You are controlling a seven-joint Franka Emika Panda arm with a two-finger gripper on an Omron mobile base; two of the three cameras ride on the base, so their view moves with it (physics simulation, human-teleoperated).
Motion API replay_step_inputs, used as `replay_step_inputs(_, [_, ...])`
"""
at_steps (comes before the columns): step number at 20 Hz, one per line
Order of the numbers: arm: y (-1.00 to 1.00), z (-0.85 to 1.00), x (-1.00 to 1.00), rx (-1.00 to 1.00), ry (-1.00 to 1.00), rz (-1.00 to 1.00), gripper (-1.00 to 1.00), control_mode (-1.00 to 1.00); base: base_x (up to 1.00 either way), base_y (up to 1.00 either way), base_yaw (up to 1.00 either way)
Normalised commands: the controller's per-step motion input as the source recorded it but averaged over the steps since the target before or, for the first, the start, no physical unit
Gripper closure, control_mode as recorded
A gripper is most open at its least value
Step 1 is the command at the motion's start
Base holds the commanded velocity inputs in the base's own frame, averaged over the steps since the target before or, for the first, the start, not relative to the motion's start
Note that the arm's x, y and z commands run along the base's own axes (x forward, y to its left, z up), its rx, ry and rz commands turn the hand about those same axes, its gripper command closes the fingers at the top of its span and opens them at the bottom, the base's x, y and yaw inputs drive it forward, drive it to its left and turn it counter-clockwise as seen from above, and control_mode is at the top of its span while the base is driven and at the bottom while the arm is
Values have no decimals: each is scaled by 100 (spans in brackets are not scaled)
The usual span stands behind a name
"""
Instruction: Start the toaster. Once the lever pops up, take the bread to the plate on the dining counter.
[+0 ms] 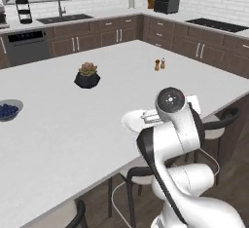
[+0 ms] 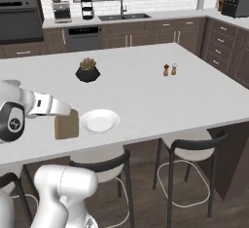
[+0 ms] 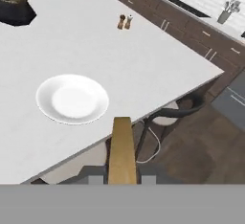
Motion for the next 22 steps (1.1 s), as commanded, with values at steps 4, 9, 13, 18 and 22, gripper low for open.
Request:
replay_step_inputs(4, [43,0,49,-2,-17,-46,100,-100,0,0,0])
replay_step_inputs(9, [27,0,44,0,-5,-38,100,-100,0,0,0])
replay_step_inputs(13, [6,0,43,0,2,-25,100,-100,0,0,0])
replay_step_inputs(18, [-1,0,35,0,2,-22,100,-100,0,0,0])
replay_step_inputs(22, [-15,0,42,0,0,-18,100,-100,0,0,0])
